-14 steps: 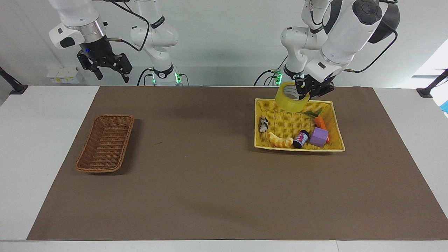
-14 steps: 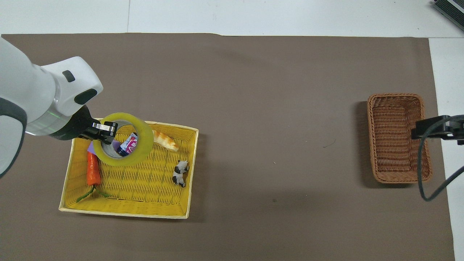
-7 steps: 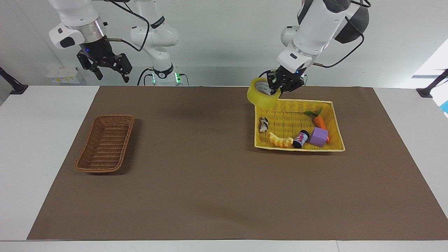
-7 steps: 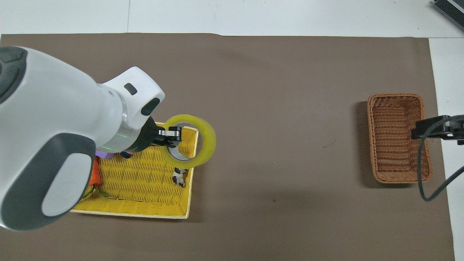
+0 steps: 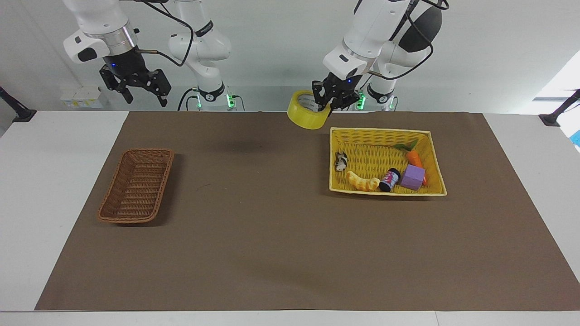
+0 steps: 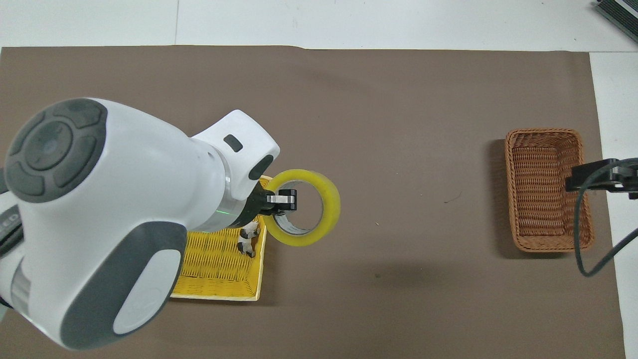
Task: Move tape to another basket
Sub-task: 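Carry the tape toward the middle while the right gripper reaches toward it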
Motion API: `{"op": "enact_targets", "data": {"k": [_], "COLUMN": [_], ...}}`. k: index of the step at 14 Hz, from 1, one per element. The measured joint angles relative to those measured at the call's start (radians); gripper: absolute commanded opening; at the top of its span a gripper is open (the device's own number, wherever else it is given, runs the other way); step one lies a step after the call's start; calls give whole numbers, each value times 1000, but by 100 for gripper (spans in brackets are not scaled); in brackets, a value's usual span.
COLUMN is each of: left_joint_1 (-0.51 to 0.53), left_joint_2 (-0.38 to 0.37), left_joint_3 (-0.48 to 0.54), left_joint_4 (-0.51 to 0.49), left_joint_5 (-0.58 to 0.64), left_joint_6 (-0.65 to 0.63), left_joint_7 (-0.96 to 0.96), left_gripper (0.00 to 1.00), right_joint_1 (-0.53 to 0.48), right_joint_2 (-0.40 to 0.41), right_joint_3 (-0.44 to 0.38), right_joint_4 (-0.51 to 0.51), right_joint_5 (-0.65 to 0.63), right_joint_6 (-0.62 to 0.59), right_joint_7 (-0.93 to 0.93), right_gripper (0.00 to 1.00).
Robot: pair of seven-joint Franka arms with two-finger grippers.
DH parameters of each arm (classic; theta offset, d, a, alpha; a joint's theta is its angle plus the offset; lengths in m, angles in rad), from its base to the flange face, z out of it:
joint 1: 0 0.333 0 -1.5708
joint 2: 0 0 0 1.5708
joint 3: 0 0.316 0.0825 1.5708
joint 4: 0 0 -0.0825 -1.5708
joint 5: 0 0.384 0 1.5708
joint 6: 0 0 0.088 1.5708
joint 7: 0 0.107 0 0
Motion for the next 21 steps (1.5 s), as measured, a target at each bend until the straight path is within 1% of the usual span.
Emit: {"op": "enact_targets", "data": {"k": [10,13,18,19,21], "left_joint_1": [0,0,0,0,0], "left_joint_2": [0,0,0,0,0], "left_joint_3": [3,3,3,3,3], "left_joint_4": [-4,-6,-7,-8,-8], "left_joint_5": [-1,-1,-1,-2,-2], "left_joint_6": [0,0,-1,-1,-1], "left_joint_7": [0,0,0,0,0], "left_gripper": [0,0,0,0,0], "right_joint_1": [6,30,158,184,212], "right_joint_2": [0,1,18,29,50], "right_joint_3": [5,10,19,19,20], "right_joint_4": [0,-20,-97,-109,-119], "right_joint_5": [7,109,276,325,427], "right_joint_6": [0,35,178,217,260], "right_joint_7": [-13,-15,-15,-10,7], "right_gripper": [100,100,100,100,100]}}
